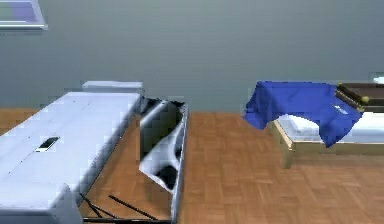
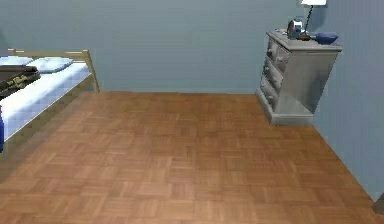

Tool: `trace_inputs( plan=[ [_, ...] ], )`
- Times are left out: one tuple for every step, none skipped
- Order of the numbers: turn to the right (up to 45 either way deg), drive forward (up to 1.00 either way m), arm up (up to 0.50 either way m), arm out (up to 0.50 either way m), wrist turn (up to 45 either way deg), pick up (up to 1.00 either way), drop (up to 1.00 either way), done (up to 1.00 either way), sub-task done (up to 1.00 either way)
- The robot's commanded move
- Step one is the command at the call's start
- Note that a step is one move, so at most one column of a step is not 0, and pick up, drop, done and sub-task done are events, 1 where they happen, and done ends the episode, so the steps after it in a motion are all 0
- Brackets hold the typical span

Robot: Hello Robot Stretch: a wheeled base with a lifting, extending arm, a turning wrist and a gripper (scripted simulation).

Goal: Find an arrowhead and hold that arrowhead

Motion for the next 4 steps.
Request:
trace_inputs(
  plan=[
    [-45.0,0.00,0.00,0.00,0.0,0.00,0.00,0.00,0.00],
    [-39.0,0.00,0.00,0.00,0.0,0.00,0.00,0.00,0.00],
    [0.0,0.25,0.00,0.00,0.0,0.00,0.00,0.00,0.00],
    [-18.0,0.00,0.00,0.00,0.0,0.00,0.00,0.00,0.00]
  ],
)
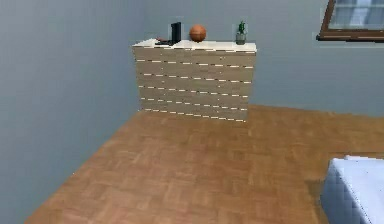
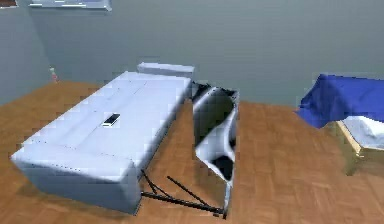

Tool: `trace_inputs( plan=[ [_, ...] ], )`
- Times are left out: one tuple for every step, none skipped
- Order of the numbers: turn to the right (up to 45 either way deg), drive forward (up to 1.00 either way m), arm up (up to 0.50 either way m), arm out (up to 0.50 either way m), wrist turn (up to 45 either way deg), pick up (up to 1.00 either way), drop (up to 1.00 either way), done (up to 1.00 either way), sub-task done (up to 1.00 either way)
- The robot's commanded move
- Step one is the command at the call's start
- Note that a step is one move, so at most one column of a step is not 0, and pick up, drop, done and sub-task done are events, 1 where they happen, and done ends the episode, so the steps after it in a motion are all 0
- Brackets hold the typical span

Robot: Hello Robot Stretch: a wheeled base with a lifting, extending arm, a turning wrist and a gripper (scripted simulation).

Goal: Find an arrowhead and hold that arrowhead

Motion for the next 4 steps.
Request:
trace_inputs(
  plan=[
    [0.0,1.00,0.00,0.00,0.0,0.00,0.00,0.00,0.00],
    [-3.0,0.00,0.00,0.00,0.0,0.00,0.00,0.00,0.00],
    [0.0,1.00,0.00,0.00,0.0,0.00,0.00,0.00,0.00],
    [6.0,0.00,0.00,0.00,0.0,0.00,0.00,0.00,0.00]
  ],
)
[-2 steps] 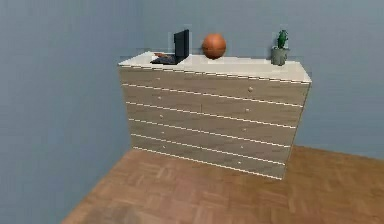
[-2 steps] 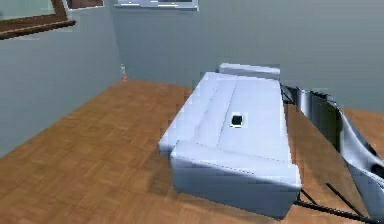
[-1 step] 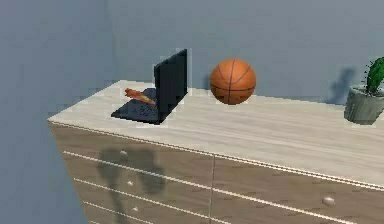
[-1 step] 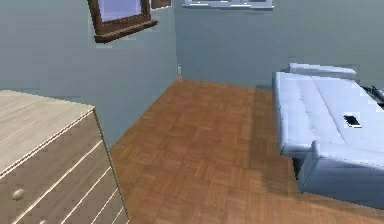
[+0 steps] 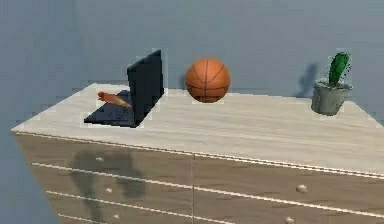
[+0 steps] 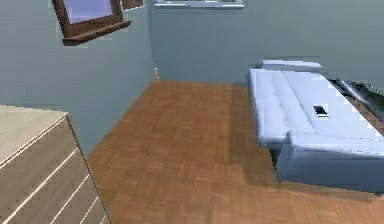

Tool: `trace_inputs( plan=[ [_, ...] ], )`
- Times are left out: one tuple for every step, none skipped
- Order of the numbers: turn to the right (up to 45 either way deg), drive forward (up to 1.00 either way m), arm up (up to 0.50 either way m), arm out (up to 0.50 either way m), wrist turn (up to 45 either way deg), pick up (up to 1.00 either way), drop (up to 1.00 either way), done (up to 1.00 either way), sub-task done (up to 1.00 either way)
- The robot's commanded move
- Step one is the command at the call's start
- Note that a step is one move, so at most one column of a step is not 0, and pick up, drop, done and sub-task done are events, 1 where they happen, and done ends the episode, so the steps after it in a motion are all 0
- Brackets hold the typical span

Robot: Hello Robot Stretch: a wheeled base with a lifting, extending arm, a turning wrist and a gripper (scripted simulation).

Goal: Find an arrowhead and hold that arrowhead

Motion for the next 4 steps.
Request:
trace_inputs(
  plan=[
    [0.0,0.05,0.00,0.00,0.0,0.00,0.00,0.00,0.00],
    [-45.0,0.00,0.00,0.00,0.0,0.00,0.00,0.00,0.00],
    [-45.0,0.00,0.00,0.00,0.0,0.00,0.00,0.00,0.00],
    [-24.0,0.00,0.00,0.00,0.0,0.00,0.00,0.00,0.00]
  ],
)
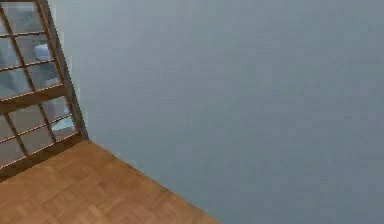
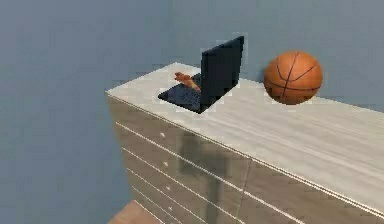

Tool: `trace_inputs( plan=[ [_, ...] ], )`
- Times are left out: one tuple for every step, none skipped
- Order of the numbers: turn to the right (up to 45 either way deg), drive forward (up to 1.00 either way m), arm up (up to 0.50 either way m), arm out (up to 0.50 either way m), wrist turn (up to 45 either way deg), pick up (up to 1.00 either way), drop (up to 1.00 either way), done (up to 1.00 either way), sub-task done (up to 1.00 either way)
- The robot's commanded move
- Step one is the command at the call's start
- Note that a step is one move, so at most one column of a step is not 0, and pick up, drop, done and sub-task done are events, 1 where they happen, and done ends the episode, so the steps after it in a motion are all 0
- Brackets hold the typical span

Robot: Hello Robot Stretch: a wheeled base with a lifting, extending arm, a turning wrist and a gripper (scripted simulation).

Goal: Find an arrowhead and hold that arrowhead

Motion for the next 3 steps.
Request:
trace_inputs(
  plan=[
    [45.0,0.00,0.00,0.00,0.0,0.00,0.00,0.00,0.00],
    [45.0,0.00,0.00,0.00,0.0,0.00,0.00,0.00,0.00],
    [33.0,0.00,0.00,0.00,0.0,0.00,0.00,0.00,0.00]
  ],
)
